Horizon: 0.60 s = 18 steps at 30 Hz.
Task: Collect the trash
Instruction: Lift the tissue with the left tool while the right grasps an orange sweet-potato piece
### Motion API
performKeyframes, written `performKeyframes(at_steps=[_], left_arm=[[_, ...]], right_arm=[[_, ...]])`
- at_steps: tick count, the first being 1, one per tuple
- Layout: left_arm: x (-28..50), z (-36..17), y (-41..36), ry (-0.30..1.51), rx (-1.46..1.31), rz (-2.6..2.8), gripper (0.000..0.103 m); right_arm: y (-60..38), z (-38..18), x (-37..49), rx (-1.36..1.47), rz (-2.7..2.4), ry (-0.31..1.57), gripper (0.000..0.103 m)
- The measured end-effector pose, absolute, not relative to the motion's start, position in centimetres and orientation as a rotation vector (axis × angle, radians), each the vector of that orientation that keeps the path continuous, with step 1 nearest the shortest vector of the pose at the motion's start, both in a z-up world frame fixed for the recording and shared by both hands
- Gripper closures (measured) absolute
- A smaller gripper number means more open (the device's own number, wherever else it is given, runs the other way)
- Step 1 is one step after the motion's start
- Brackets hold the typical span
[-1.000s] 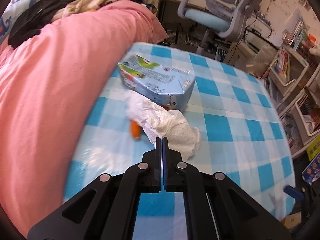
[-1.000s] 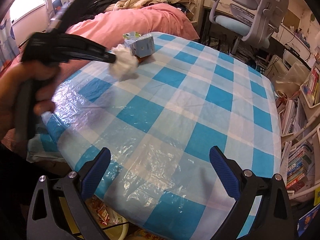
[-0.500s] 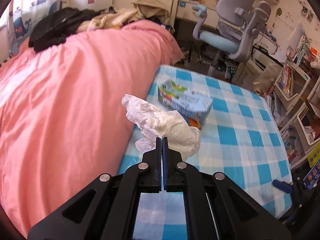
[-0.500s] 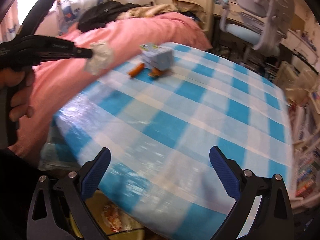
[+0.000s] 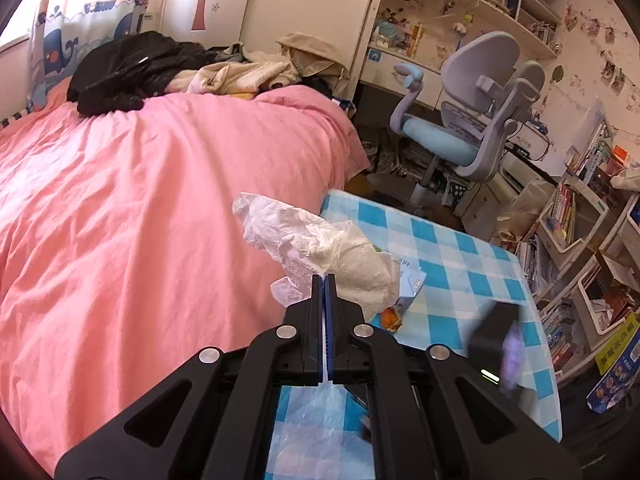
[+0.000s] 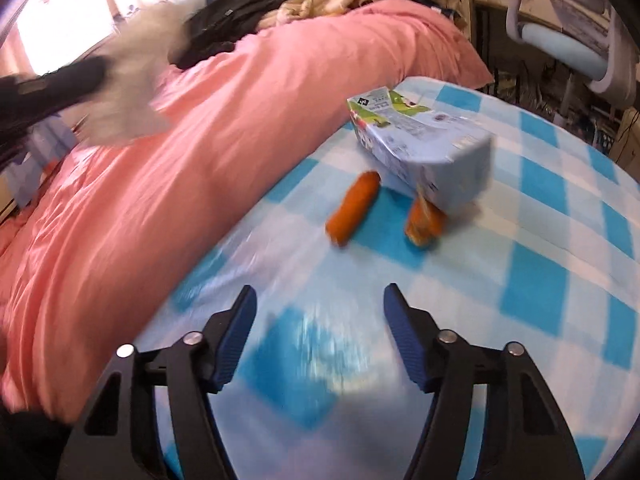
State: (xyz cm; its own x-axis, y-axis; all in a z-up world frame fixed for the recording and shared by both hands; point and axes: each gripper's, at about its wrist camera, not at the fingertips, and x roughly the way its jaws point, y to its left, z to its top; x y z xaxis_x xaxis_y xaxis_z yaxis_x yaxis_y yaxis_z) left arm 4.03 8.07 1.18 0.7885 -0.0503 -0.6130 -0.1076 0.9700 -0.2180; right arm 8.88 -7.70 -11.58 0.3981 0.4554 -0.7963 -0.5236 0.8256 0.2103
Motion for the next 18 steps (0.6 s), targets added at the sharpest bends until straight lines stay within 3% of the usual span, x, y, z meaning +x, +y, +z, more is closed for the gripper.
performKeyframes(at_steps=[5, 7, 9, 10, 18], left_arm=[[3.9, 1.8, 8.0, 0.65, -0.248, 0.015, 0.101], [3.8, 2.0, 8.1, 0.646, -0.256, 0.011, 0.101], [3.8, 2.1, 8.2, 0.644, -0.256, 0.009, 0.101], [3.8, 2.1, 8.3, 0.643, -0.255, 0.009, 0.101], [3.5, 2.1, 7.5, 0.659, -0.226, -0.013, 0.101]], right_arm=[[-6.3, -11.9, 12.1, -0.066, 0.555, 0.974, 0.045], [-6.0, -11.9, 12.8, -0.077, 0.528, 0.971, 0.057], [-6.1, -11.9, 13.1, -0.093, 0.515, 0.972, 0.084], [-6.4, -11.9, 13.0, -0.093, 0.519, 0.978, 0.087], [-11.2, -10.0, 7.4, -0.168, 0.597, 0.976, 0.088]])
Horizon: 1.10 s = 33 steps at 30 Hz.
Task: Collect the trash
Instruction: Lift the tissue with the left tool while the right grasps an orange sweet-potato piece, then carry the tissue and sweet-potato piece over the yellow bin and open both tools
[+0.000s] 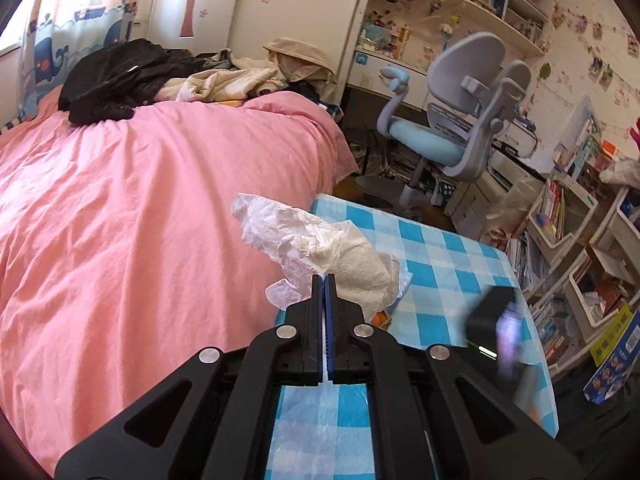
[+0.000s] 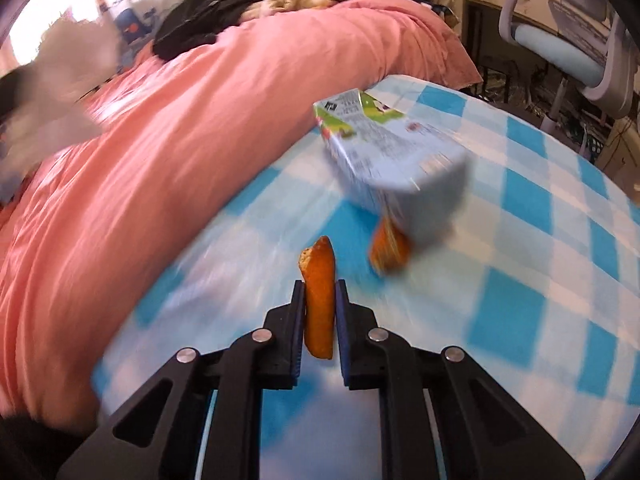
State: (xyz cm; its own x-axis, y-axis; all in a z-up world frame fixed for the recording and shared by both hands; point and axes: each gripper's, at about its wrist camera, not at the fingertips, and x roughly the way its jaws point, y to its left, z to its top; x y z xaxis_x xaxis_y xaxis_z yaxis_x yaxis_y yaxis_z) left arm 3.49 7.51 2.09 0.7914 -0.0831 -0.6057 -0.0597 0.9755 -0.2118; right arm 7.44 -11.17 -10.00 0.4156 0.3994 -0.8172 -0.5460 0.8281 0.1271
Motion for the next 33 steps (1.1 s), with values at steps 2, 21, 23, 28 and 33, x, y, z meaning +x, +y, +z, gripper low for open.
performKeyframes(at_steps=[2, 21, 23, 28, 33], left_arm=[[3.3, 1.9, 6.8, 0.666, -0.206, -0.025, 0.101], [-6.2, -2.4, -1.8, 0.72, -0.046, -0.176, 0.101], [-7.8, -3.0, -1.8, 0.733, -0.047, -0.175, 0.102], [-10.8, -4.1, -2.2, 0.759, -0.02, -0.178, 0.102], [-12.8, -4.8, -2.1, 0.779, -0.013, -0.172, 0.101]], right_arm=[[-13.5, -8.9, 4.9, -0.188, 0.614, 0.961, 0.088], [-24.1, -5.4, -8.2, -0.072, 0.783, 0.893, 0.088], [-22.8, -6.0, -8.9, -0.117, 0.837, 0.919, 0.088], [-19.0, -7.7, -10.6, -0.221, 0.978, 1.001, 0.088], [-16.7, -9.4, -13.2, -0.317, 1.08, 1.07, 0.087]])
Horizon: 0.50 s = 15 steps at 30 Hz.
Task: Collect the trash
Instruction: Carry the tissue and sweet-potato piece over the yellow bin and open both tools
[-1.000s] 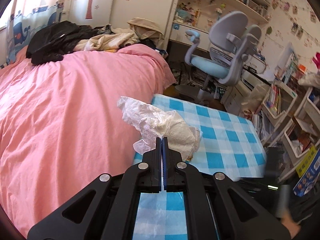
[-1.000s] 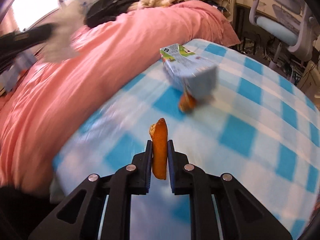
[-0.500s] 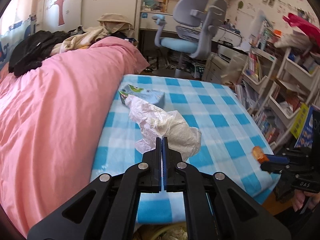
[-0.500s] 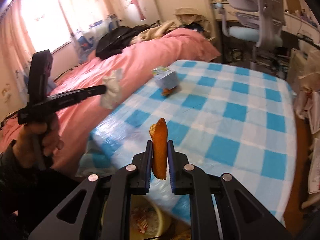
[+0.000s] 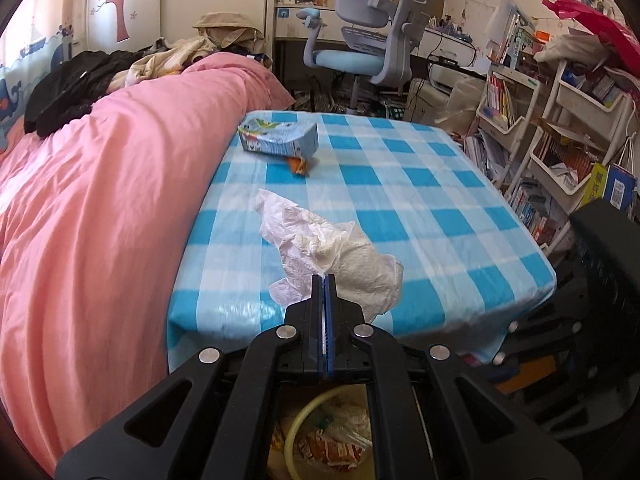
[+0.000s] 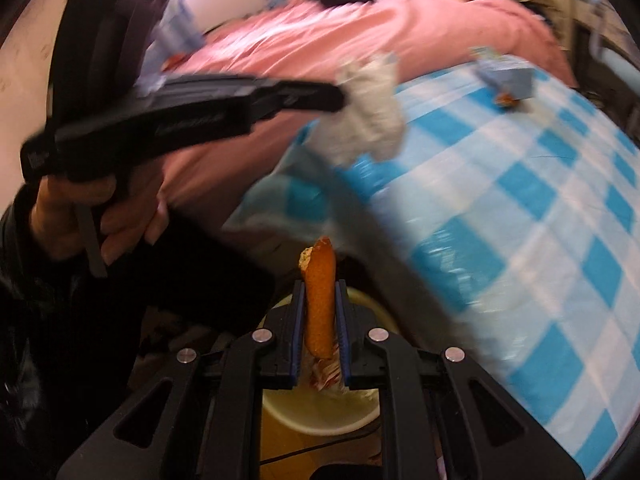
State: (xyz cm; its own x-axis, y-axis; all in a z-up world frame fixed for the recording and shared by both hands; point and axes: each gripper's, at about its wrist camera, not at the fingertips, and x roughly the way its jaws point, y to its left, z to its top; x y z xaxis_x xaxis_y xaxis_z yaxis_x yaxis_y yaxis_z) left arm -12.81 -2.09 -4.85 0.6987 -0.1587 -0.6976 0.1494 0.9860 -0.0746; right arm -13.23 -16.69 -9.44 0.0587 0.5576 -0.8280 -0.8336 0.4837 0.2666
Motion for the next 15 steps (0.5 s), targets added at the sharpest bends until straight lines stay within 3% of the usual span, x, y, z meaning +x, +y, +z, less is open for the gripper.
performKeyframes(at_steps=[4, 10, 15], left_arm=[[-14.0, -5.4, -2.0, 0.799, -0.008, -0.17, 0.101], [-15.9, -6.2, -2.6, 0.833, 0.013, -0.188, 0.101], [-18.0, -7.7, -3.9, 0.898, 0.029, -0.239, 0.101]], right_arm=[[-15.5, -11.2, -14.9, -0.417, 1.1, 1.134, 0.081], [-19.4, -8.8, -12.5, -0.264, 0.931, 1.019, 0.041], [-24.0, -7.2, -9.6, -0.153, 0.645, 0.916, 0.031]])
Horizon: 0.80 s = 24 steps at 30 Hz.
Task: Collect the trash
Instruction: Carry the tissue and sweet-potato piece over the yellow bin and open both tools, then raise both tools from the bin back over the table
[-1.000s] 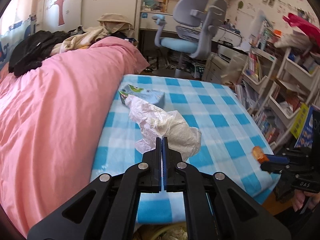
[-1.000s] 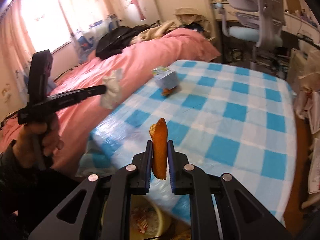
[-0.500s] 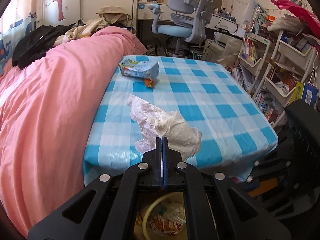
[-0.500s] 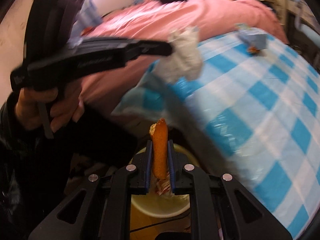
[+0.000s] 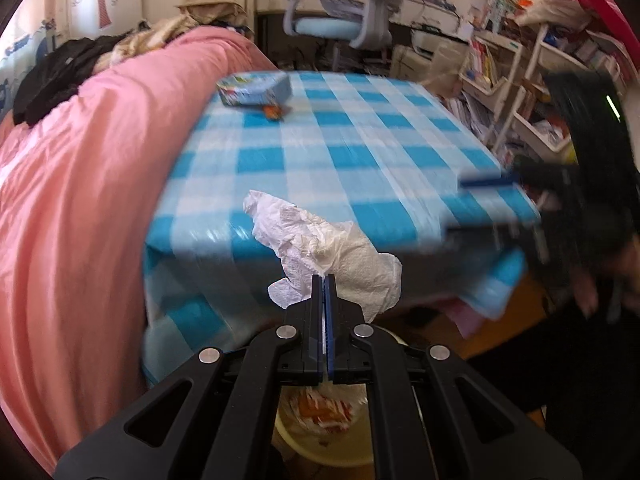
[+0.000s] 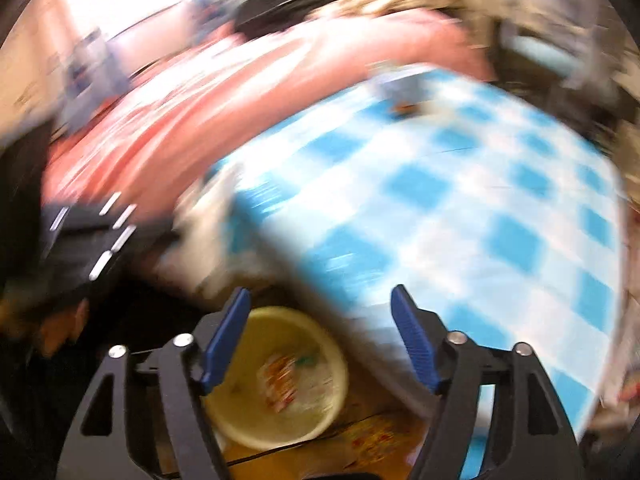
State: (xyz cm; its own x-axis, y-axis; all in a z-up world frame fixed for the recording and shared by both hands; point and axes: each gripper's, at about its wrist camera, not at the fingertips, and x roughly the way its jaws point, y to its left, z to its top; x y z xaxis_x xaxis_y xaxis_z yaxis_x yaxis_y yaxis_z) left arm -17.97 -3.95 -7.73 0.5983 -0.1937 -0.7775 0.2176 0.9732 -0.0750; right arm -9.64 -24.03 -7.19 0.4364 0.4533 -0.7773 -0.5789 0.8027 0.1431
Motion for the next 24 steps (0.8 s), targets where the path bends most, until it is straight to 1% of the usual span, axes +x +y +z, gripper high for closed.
performKeyframes(at_steps=[3, 6, 8, 9, 10, 11, 12, 13, 14, 17, 19, 24], left_arm=[[-19.1, -8.9, -4.8, 0.957, 0.038, -0.277, 0.101], [-19.9, -10.3, -5.9, 1.036, 0.062, -0.323, 0.101], [-20.1, -10.6, -6.3, 1.034, 0.088, -0.312, 0.098], [-20.1, -10.5, -6.3, 1.028, 0.092, -0.305, 0.093], [-20.0, -10.3, -6.2, 1.015, 0.087, -0.291, 0.084], [-20.0, -10.1, -6.0, 0.995, 0.082, -0.269, 0.078], [-20.0, -9.9, -5.7, 0.97, 0.082, -0.241, 0.068], [-19.9, -9.6, -5.6, 0.953, 0.084, -0.222, 0.062], [-19.8, -9.2, -5.5, 0.928, 0.09, -0.198, 0.06], [-19.5, -8.3, -5.3, 0.86, 0.113, -0.149, 0.049], [-18.8, -7.5, -5.2, 0.813, 0.13, -0.116, 0.04], [-16.2, -5.5, -4.4, 0.73, 0.112, -0.039, 0.027]], right_arm=[[-26.0, -6.6, -9.0, -0.081, 0.57, 0.879, 0.031], [-26.9, -6.1, -8.9, -0.036, 0.536, 0.857, 0.028], [-27.1, -6.0, -8.9, -0.026, 0.53, 0.854, 0.027], [-26.6, -6.0, -9.0, -0.03, 0.529, 0.854, 0.027], [-26.5, -6.0, -8.9, -0.039, 0.528, 0.852, 0.027], [-26.4, -6.0, -8.9, -0.046, 0.529, 0.851, 0.027], [-26.2, -6.1, -8.9, -0.056, 0.53, 0.851, 0.026], [-26.0, -6.0, -8.9, -0.067, 0.531, 0.848, 0.026], [-26.0, -5.9, -9.1, -0.075, 0.533, 0.844, 0.026], [-25.7, -5.5, -9.3, -0.103, 0.536, 0.815, 0.024], [-25.4, -5.2, -9.4, -0.148, 0.533, 0.785, 0.023], [-24.8, -4.4, -9.4, -0.353, 0.504, 0.707, 0.014]])
